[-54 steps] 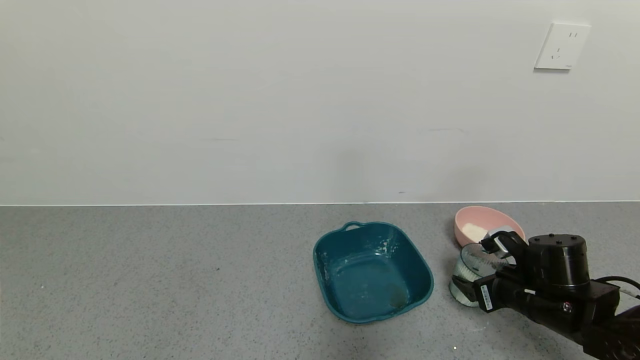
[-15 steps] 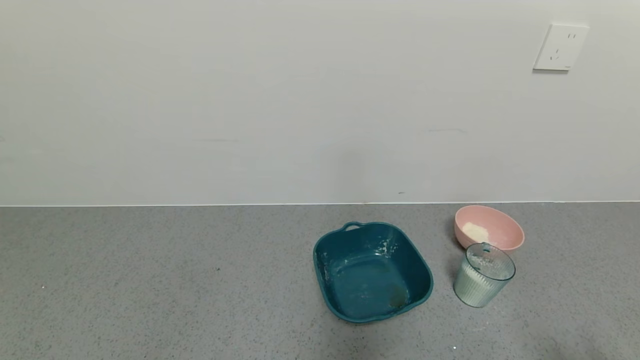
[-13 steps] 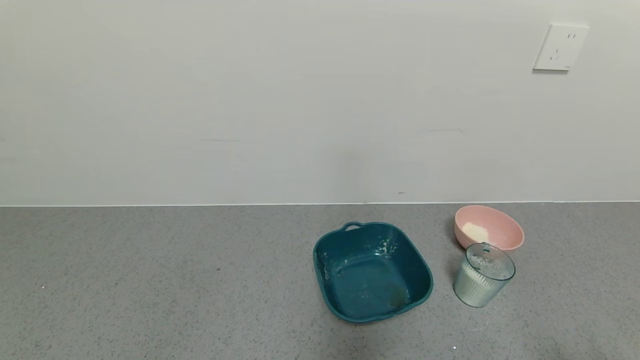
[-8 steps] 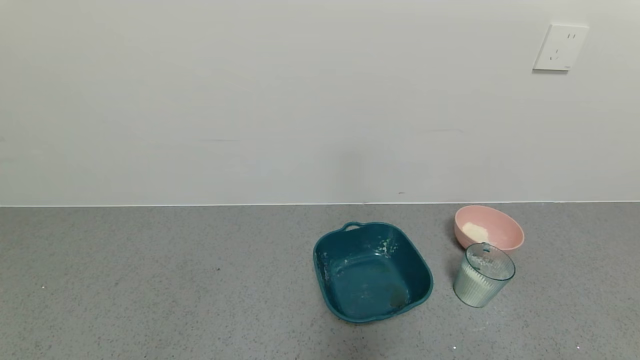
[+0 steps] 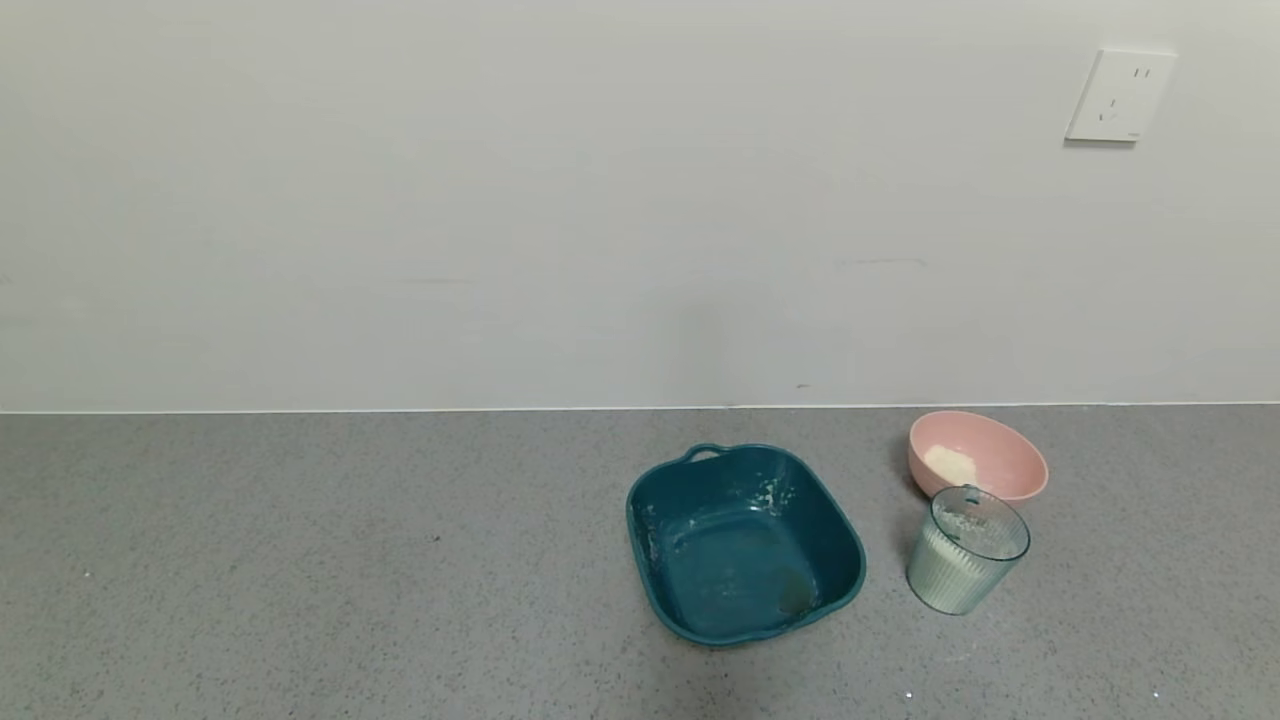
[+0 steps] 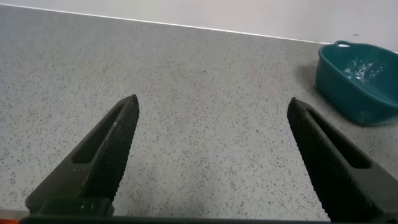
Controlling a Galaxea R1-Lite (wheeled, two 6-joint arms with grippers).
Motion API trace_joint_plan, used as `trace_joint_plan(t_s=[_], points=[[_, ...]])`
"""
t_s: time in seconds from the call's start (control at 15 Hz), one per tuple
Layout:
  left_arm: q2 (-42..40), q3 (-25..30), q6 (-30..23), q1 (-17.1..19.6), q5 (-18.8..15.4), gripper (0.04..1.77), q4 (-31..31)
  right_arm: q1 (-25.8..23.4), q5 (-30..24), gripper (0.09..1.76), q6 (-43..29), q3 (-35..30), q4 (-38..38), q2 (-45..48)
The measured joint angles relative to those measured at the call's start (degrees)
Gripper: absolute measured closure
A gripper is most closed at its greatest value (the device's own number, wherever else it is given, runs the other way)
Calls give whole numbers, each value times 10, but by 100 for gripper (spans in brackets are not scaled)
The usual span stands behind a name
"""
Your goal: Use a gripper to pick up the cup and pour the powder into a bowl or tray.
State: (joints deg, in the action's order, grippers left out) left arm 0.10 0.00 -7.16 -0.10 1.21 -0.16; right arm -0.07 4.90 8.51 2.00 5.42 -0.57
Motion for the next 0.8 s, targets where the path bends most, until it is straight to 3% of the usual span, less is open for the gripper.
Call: trace_joint_plan(t_s=[0.27,0.4,0.8], points=[[0,0,0,0,0,9,0,1,-74,15,-38,-18,-50,5],[0,0,0,0,0,9,0,1,-66,15,-83,-12,-76,6],[0,0,0,0,0,9,0,1,-60,15,-94,-15,-55,6]])
